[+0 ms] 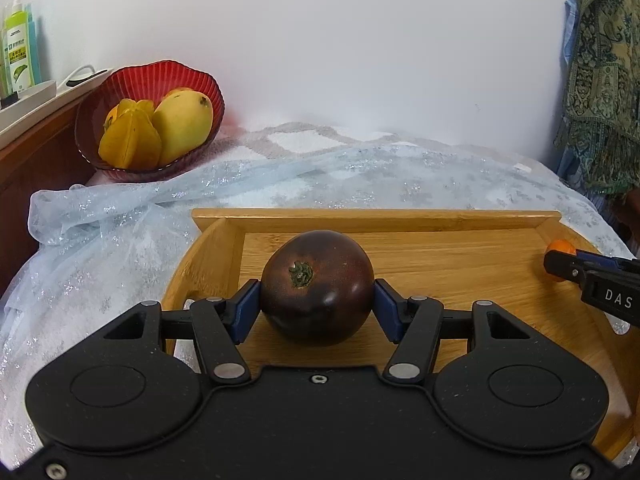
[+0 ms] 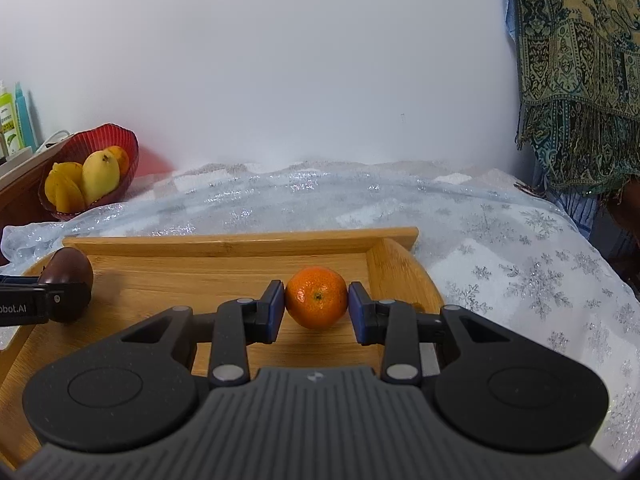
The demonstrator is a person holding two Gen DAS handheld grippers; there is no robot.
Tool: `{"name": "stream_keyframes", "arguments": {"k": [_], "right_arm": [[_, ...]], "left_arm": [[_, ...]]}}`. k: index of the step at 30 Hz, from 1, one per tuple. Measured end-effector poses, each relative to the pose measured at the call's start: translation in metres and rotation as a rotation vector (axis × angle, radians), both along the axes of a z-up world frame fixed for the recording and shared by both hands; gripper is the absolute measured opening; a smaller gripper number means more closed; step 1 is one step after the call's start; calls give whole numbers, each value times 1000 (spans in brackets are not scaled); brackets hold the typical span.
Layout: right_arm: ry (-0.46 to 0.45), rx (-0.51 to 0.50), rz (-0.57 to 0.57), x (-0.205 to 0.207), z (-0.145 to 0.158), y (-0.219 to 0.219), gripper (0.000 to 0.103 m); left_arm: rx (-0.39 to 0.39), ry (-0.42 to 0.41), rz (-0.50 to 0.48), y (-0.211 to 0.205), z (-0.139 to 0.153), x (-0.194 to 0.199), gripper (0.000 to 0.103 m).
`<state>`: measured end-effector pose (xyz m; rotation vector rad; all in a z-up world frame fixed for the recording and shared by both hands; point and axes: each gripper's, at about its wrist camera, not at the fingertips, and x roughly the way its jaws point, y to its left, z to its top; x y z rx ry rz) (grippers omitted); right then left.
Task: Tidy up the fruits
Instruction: 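Carry the tomato and orange over the bamboo tray with both grippers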
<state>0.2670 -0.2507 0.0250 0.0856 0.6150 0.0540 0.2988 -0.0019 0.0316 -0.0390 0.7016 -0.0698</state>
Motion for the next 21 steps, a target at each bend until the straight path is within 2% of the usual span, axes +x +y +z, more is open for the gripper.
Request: {"name": "stream_keyframes", "arguments": {"k": [9, 21], "right_arm": [[26, 14, -3, 3, -3, -2, 40], [29, 8, 0, 4, -3, -2, 40]], "left_arm": [[26, -11, -6, -4, 0, -2, 58], [15, -8, -9, -1, 0, -2, 58]]}}
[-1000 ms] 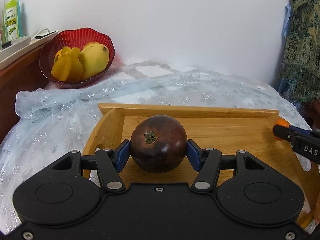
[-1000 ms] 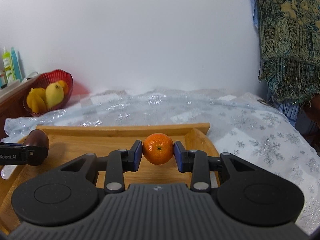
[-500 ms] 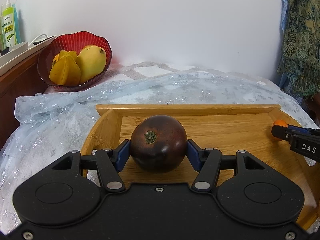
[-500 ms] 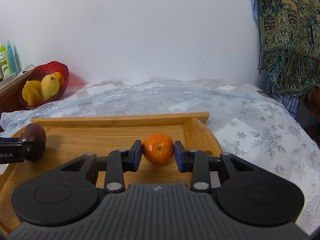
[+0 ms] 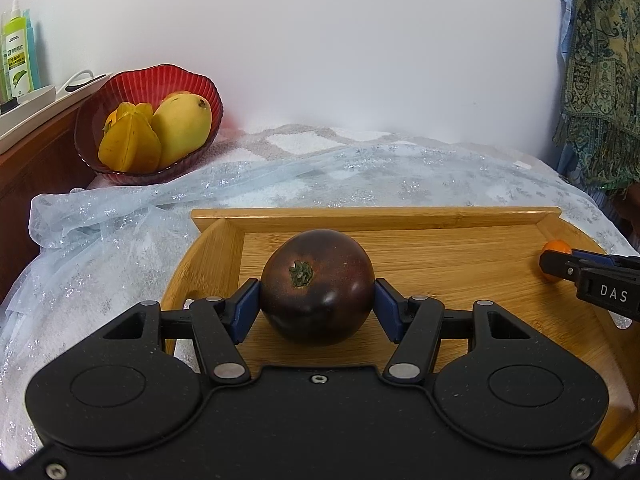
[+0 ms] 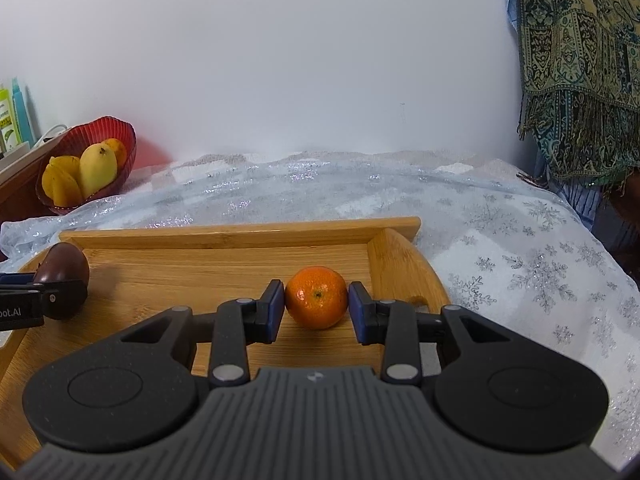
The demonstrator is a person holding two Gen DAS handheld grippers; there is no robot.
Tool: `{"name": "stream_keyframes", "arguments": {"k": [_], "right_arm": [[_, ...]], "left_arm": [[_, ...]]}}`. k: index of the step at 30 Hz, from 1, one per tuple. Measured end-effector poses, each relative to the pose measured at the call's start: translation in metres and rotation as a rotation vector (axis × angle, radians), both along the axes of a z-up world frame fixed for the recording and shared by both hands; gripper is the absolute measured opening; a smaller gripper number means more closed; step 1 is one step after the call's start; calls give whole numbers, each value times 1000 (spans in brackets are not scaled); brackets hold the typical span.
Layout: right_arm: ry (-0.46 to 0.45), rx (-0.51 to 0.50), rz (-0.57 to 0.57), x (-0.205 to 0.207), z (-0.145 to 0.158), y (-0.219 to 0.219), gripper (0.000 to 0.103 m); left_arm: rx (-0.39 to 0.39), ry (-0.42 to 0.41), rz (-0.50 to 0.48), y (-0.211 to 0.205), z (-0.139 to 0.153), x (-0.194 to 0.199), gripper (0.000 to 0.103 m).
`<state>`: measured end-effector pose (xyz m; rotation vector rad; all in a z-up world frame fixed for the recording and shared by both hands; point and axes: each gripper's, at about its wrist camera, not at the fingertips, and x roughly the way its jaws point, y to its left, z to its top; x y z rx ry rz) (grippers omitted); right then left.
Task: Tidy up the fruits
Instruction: 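Carry the tomato and orange over the bamboo tray with both grippers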
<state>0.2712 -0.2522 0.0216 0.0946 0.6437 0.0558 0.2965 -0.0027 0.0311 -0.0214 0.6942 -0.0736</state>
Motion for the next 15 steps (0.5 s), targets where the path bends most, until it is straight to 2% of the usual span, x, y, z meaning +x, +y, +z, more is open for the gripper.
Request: {"name": "stream_keyframes", "arguments": {"k": [12, 15], "right_arm": [[2, -5, 3, 0, 0, 0, 43], [2, -4, 3, 0, 0, 0, 44]], "left_arm": [[1, -5, -3, 0, 0, 0, 60], [7, -9, -6, 0, 1, -1, 64]]}}
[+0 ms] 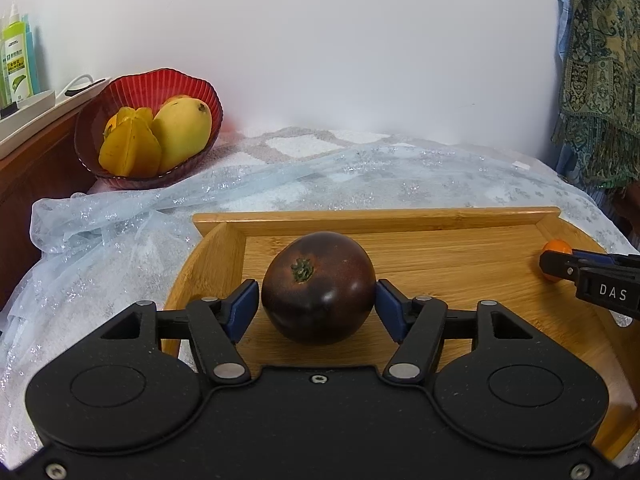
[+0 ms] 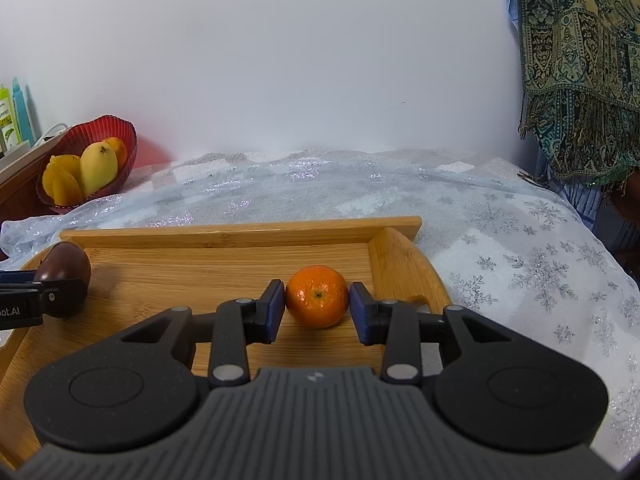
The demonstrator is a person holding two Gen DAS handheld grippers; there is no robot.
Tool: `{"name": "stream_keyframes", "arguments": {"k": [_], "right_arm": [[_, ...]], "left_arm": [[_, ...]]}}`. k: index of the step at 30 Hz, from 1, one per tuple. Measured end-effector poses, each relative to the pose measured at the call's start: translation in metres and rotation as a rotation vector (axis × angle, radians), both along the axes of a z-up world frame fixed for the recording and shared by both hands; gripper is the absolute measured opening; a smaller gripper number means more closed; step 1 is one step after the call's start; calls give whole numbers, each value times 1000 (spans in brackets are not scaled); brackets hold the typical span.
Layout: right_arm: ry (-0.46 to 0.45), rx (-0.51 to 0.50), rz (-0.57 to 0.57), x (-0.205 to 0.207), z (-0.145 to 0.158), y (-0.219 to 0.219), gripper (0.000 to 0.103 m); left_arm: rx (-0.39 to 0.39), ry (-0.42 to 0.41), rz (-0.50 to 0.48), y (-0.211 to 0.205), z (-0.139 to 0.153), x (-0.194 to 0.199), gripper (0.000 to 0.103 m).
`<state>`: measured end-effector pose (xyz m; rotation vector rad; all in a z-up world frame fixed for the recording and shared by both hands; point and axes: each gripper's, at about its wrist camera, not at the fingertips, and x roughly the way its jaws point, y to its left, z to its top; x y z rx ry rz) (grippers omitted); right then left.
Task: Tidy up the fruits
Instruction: 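Carry the tomato and orange over the bamboo tray with both grippers, then open both grippers to release the tomato and orange onto the tray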
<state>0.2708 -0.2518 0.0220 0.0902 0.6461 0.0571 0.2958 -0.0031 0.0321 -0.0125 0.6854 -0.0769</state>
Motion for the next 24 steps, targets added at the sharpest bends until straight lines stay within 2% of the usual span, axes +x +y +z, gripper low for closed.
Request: {"name": "stream_keyframes", "arguments": {"k": [5, 6, 16, 19, 24], "right_arm": [[0, 5, 1, 0, 0, 0, 44], [-3, 6, 2, -1, 1, -1, 49], [-20, 11, 7, -3, 3, -2, 66], [-26, 15, 7, -4, 3, -3, 73], [-49, 26, 8, -7, 5, -4, 83]], "left_arm": [[4, 6, -2, 0, -2, 0, 71], [7, 3, -2, 0, -2, 0, 72], [10, 0, -5, 1, -2, -2, 82], [12, -13, 4, 2, 0, -5, 88], [-3, -28, 16, 7, 4, -8, 91]]}}
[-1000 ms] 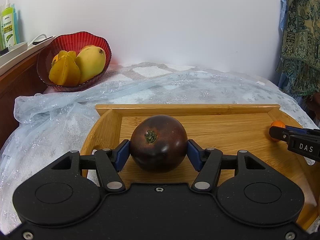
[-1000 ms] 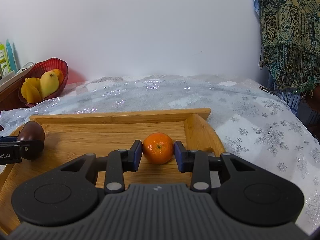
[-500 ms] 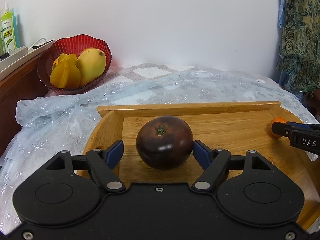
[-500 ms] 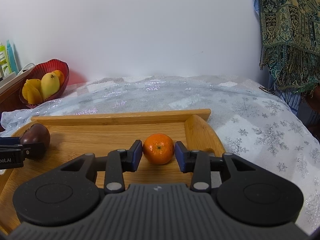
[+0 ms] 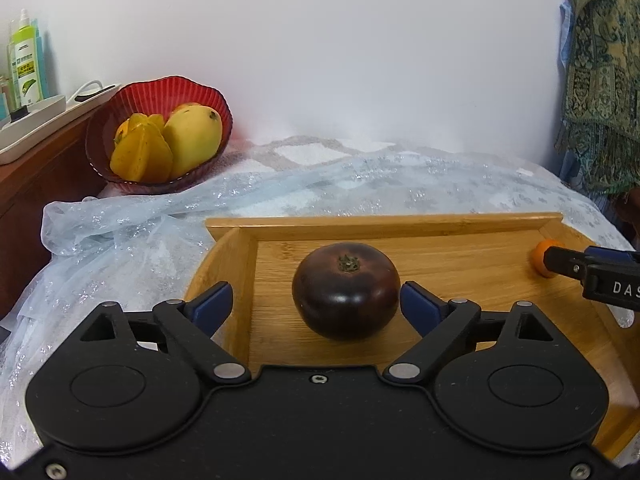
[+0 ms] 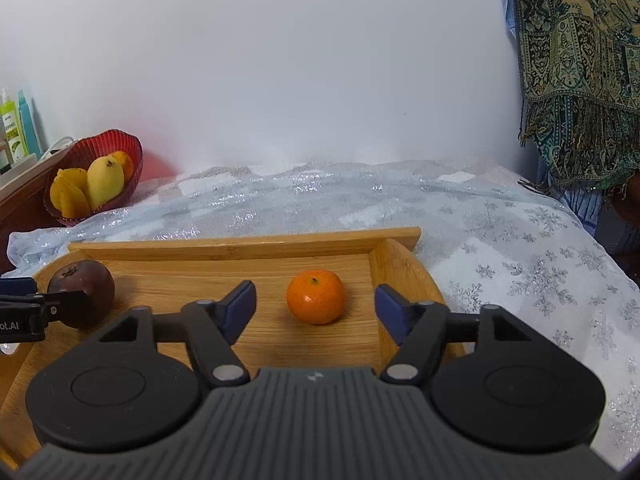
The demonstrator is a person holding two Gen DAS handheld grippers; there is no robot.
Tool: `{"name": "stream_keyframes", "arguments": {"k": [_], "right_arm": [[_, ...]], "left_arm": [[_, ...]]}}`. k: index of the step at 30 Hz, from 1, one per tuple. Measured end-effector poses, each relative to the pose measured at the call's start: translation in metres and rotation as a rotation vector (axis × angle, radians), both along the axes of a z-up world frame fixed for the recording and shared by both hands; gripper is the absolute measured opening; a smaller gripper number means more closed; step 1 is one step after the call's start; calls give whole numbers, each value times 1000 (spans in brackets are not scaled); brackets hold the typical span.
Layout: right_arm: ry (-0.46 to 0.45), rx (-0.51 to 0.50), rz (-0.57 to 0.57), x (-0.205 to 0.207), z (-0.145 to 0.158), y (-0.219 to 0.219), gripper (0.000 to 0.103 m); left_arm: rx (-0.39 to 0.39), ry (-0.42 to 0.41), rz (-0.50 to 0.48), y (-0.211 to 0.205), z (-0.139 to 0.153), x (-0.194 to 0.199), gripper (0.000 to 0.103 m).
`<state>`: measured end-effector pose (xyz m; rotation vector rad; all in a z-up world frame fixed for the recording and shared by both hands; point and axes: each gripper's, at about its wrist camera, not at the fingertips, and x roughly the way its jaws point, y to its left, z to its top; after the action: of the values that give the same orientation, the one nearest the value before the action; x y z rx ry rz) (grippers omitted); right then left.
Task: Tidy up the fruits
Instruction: 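Open both grippers to release the tomato and orange onto the tray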
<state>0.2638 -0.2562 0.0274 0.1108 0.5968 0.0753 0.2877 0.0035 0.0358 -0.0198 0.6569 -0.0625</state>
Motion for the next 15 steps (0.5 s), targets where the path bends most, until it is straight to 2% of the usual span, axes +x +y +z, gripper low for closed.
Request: {"name": "stream_keyframes", "arguments": {"k": [2, 15], "right_arm": [[-9, 0, -1, -2, 1, 0, 86], [-48, 13, 18, -22, 6, 5, 96]], "left_arm": [[-11, 0, 3, 2, 1, -1, 96], [-20, -13, -14, 2, 6, -19, 99]]}}
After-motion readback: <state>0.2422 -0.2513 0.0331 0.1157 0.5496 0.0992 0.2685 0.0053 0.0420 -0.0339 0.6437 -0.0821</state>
